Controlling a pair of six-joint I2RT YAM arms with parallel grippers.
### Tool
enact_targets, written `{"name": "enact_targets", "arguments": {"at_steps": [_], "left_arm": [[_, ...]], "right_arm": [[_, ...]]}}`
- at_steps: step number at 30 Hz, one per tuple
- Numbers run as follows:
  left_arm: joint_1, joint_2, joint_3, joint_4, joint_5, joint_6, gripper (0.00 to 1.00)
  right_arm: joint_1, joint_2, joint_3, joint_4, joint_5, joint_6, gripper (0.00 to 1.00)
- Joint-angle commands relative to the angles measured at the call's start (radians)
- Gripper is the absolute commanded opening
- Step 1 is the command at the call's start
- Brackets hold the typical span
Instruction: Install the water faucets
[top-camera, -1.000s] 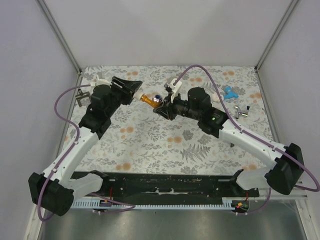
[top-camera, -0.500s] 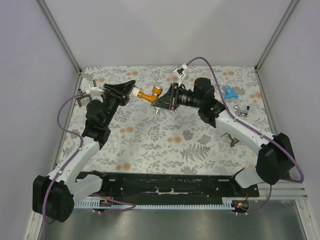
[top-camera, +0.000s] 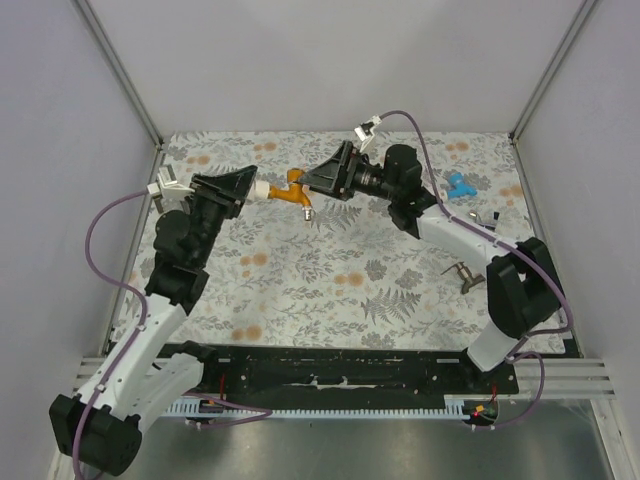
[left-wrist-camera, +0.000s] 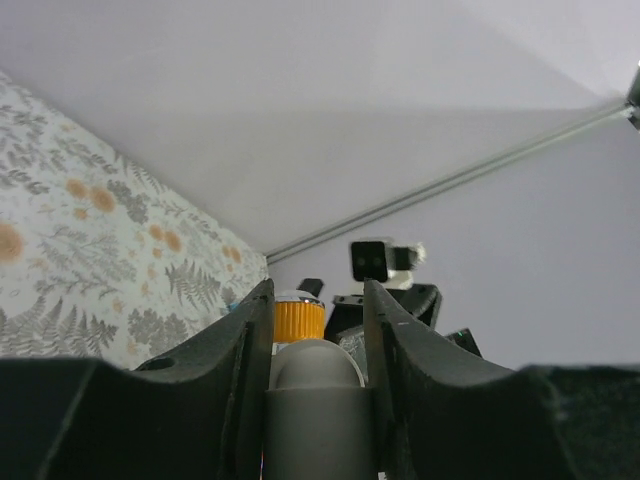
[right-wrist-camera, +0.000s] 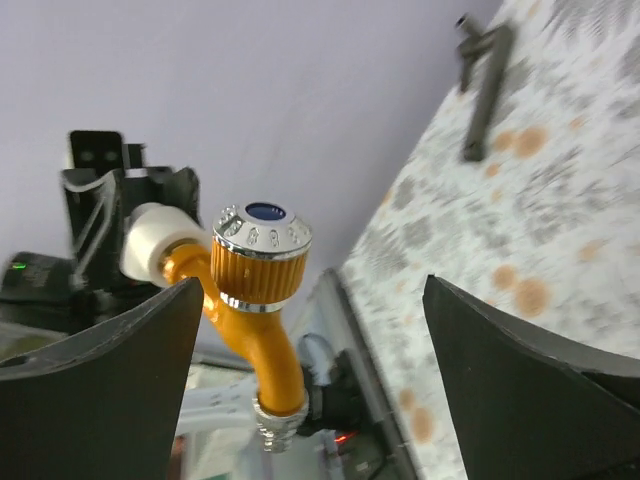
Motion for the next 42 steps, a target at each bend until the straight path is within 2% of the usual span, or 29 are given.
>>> {"name": "enact_targets", "arguments": {"at_steps": [1,7,12,14,18,21,24,28,33,37,40,42], "left_arm": [[-0.007,-0.042,0.112,-0.324,-0.140,-0.082,0.02],[-0.006,-0.021,0.205,-0.537,-0.158,-0.136,0.02],[-0.007,-0.001,0.228,-0.567,-0.100,-0.208,0.02],[-0.007,0.012,0.239,-0.573,-0.073,-0.232,0.02],[-0.007,0.038,0.268,-0.588,-0.025,-0.265,0.02],[-0.007,0.051,0.280,-0.585,0.009,-0.291,0.02],[-0.009,0.062,0.288,-0.577,0.056,-0.309,0.02],[-0.009,0.085,0.310,-0.570,0.131,-0.309,0.02],[-0.009,0.088,0.302,-0.518,0.184,-0.308,0.02],[-0.007,0.070,0.287,-0.461,0.181,-0.280,0.02],[-0.007,0.067,0.265,-0.381,0.190,-0.263,0.02],[-0.007,0.067,0.238,-0.266,0.201,-0.252,0.02]], "right_arm": [[-0.008,-0.127,-0.045,-0.033,0.177,-0.413,0.98],[0.009,-0.261,-0.206,0.096,0.167,-0.886,0.98],[0.096,-0.344,-0.338,0.172,0.121,-1.380,0.98],[0.136,-0.361,-0.386,0.223,0.103,-1.523,0.98],[0.190,-0.364,-0.438,0.294,0.089,-1.669,0.98],[0.227,-0.355,-0.437,0.282,0.087,-1.739,0.98],[0.259,-0.324,-0.440,0.312,0.144,-1.802,0.98],[0.265,-0.264,-0.452,0.493,0.222,-1.796,0.98],[0.264,-0.246,-0.391,0.414,0.221,-1.688,0.91],[0.262,-0.265,-0.346,0.270,0.176,-1.567,0.75],[0.247,-0.284,-0.303,0.174,0.133,-1.412,0.50],[0.236,-0.295,-0.277,0.142,0.093,-1.302,0.38]]}}
